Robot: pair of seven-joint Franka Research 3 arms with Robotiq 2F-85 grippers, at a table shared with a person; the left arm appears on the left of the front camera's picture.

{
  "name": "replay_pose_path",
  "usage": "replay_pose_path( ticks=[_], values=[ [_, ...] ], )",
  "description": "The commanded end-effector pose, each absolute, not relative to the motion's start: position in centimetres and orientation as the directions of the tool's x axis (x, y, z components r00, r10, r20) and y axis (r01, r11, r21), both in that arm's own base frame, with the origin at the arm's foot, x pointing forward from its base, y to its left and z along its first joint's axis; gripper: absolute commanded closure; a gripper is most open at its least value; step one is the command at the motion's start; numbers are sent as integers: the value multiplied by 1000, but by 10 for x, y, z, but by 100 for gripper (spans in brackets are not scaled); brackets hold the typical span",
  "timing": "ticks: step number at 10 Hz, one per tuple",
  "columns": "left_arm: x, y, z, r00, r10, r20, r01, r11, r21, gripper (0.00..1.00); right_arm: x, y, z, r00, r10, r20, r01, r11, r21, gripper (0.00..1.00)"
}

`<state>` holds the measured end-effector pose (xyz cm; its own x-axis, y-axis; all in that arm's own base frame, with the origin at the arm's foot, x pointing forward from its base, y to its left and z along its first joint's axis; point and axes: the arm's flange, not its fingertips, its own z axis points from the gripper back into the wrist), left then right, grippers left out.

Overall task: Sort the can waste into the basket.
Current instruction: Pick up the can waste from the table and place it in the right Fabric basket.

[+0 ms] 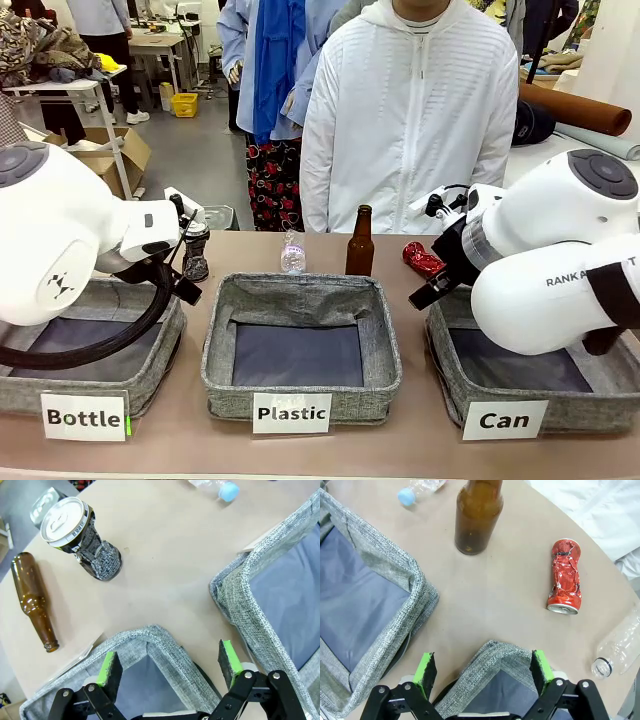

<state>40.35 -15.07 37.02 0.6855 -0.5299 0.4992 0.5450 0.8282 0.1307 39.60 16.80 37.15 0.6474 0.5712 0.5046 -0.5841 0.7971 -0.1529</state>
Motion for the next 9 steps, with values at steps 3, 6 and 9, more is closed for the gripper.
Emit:
replay_pose_path(
  ticks=[3, 6, 9],
  values=[
    [376, -144, 439, 749, -458, 479, 541, 840, -42, 0, 386, 149, 468, 696, 551, 460, -635, 771, 38, 0],
    [344, -98, 518, 718, -440, 539, 691, 544, -476, 0, 358, 80, 528, 903, 243, 355, -394, 798, 455, 0],
    [322, 9, 512, 771, -243, 589, 634, 381, -673, 0, 368, -51, 512, 985, -21, 172, -130, 568, 813, 0]
  ],
)
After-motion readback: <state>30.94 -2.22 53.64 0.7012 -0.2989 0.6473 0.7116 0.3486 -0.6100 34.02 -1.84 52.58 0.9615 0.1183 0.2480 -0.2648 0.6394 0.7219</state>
